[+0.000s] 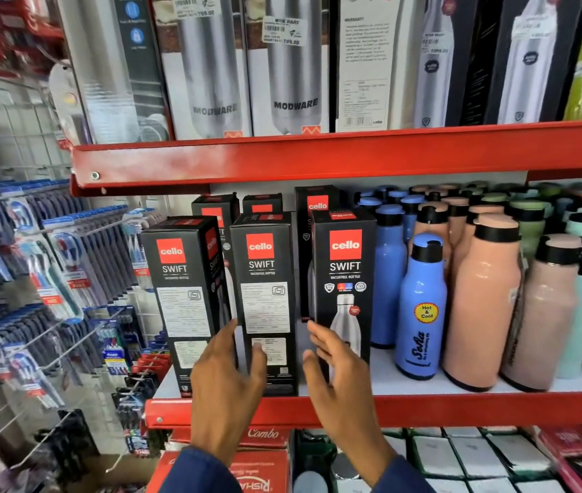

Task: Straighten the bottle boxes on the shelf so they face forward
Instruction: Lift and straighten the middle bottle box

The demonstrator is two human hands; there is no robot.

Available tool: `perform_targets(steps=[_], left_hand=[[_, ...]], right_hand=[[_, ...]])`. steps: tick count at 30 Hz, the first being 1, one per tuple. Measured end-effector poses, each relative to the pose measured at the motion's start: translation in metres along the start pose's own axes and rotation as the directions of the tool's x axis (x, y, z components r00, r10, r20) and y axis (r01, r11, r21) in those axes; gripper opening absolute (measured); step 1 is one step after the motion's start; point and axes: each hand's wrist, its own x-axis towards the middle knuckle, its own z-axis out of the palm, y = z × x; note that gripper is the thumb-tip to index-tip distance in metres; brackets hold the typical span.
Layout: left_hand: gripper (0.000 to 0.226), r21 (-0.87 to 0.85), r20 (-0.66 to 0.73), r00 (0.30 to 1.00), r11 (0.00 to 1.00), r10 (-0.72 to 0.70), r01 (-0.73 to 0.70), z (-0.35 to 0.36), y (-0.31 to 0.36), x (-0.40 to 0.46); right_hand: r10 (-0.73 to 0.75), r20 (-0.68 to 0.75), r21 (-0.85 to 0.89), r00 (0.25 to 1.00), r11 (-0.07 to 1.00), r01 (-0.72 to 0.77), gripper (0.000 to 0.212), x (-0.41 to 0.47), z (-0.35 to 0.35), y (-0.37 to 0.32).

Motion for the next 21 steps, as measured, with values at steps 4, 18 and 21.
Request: perform_targets(steps=[4,18,21], left_hand=[[0.075,0.018,0.073,0.997,1.0,-0.012,0.01,0.006,-0.007,0.007],[0.1,-0.354,-0.001,1.0,0.935,-0.006,0.005,0.016,-0.018,0.012],[0.098,-0.395,-0.061,0.998,0.919,-0.02,-0.006,0.01,-0.014,0.006]], right_hand=[[0.064,0.071,-0.062,0.995,0.996,-0.06,0.055,0.01,0.026,-0.005],[0.04,-0.107,0.157,0.993,0.987,-0.023,0.038,0.014,0.026,-0.03],[-0.002,-0.097,0.186,0.995,0.982,0.02,0.041,0.006,0.02,-0.04]])
